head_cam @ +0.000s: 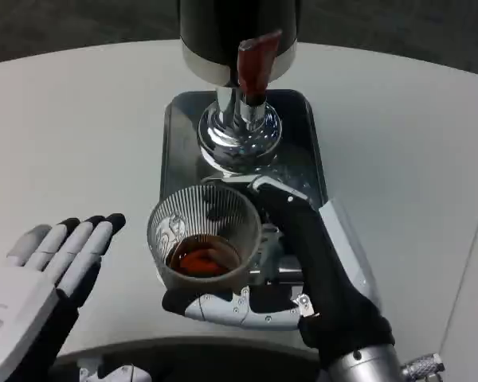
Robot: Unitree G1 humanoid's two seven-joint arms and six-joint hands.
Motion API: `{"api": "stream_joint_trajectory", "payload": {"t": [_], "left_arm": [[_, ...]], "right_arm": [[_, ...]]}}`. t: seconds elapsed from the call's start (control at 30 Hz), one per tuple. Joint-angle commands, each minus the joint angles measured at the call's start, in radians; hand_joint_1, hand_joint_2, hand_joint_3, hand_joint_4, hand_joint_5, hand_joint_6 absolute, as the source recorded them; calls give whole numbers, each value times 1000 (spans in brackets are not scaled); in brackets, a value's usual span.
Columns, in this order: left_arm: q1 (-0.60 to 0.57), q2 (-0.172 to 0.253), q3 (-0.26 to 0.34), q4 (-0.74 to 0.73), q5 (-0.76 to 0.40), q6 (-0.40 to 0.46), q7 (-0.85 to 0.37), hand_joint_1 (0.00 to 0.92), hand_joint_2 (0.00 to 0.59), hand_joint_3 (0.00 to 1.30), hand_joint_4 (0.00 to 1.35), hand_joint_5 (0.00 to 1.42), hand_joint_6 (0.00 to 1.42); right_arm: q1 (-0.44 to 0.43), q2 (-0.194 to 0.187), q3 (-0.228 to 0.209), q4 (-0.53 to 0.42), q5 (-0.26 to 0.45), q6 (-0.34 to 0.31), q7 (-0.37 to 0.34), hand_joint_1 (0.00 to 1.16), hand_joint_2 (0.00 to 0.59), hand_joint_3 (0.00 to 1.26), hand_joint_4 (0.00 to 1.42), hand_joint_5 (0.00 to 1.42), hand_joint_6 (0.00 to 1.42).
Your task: Grasp the cup under the faucet to collect the drink, then remove the cup.
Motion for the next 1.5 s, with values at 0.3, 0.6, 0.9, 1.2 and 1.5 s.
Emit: {"api": "stream_joint_trajectory", "payload": {"t": [0.3,0.6,0.9,1.2,1.5], "left_arm": [[62,31,-39,7,40,-79,3,0,82,0,0,0,0],[56,38,-72,-9,53,-76,-16,0,79,0,0,0,0],[22,32,-88,-1,72,-53,-9,0,77,0,0,0,0],[-18,31,-101,3,90,-17,-12,0,76,0,0,0,0],[-31,28,-117,-11,100,24,-24,0,77,0,0,0,0]], "right_arm": [[106,-19,40,-160,14,11,72,1143,80,748,893,928,1285],[155,-30,15,-193,38,-4,81,1143,80,748,893,928,1285],[172,-43,-7,-212,50,-19,93,1137,79,748,893,928,1284],[168,-37,-14,-213,54,-20,89,1134,79,748,893,928,1284],[151,-27,-21,-212,50,-16,84,1134,79,748,893,928,1284]]}}
